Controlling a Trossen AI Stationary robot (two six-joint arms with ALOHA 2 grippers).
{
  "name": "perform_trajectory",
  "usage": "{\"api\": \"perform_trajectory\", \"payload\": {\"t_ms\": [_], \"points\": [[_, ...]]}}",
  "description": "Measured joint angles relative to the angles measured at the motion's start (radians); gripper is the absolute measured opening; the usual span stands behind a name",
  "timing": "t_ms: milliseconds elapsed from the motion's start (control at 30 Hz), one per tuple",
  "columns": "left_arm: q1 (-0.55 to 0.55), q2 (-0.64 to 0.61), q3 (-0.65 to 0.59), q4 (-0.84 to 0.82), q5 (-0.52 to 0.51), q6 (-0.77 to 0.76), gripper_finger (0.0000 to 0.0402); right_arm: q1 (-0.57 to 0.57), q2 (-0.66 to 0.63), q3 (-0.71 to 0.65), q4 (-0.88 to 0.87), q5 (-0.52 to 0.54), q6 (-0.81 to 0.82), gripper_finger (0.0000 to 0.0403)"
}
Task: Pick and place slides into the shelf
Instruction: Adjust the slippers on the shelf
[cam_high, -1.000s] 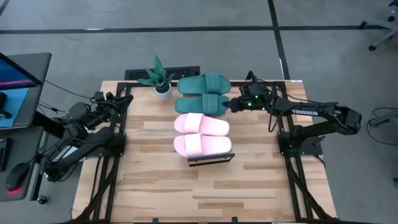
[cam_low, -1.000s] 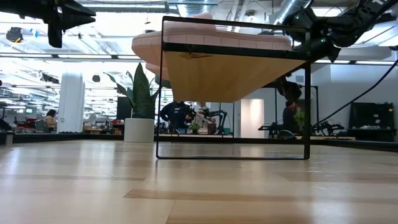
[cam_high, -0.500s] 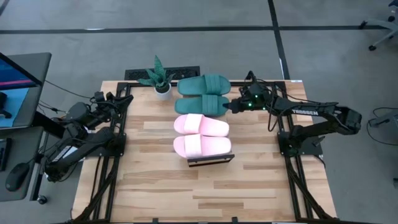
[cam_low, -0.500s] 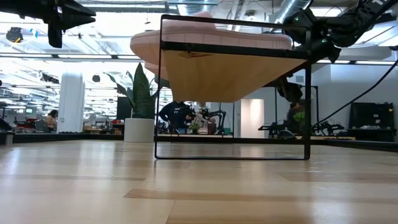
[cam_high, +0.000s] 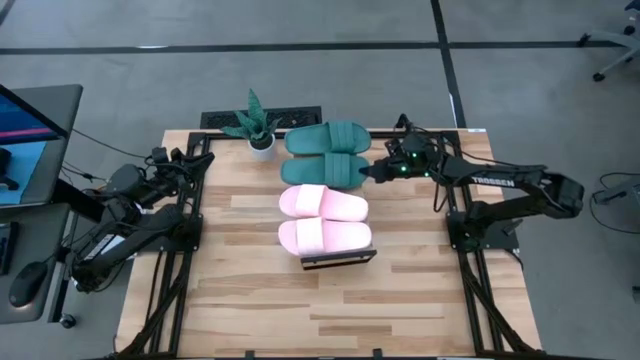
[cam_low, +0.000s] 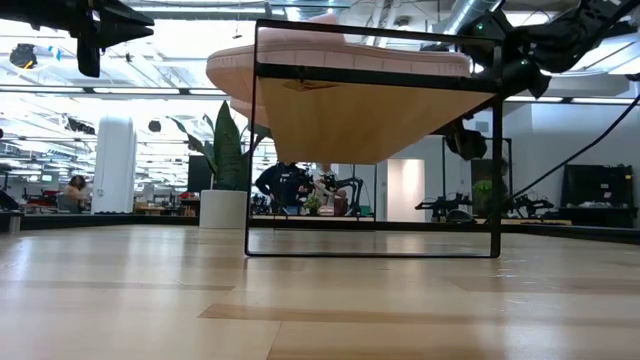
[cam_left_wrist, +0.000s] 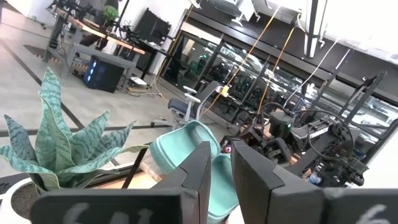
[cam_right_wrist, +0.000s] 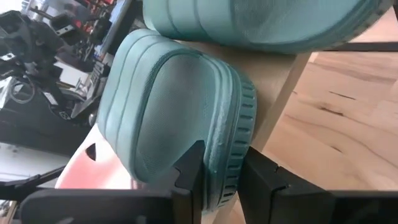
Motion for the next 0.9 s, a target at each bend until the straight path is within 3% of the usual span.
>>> {"api": "perform_trajectory", "payload": {"t_ms": [533,900], "points": [[0.0,0.0,0.0,0.0,-0.001,0.001,0.0051,0.004,-0.054,0.0,-0.071,-0.005,0.0,0.007],[0.0,0.0,0.0,0.0,-0.001,-0.003,0.0051,0.005,-0.054,0.0,-0.073,-0.062,0.0,0.007]]}}
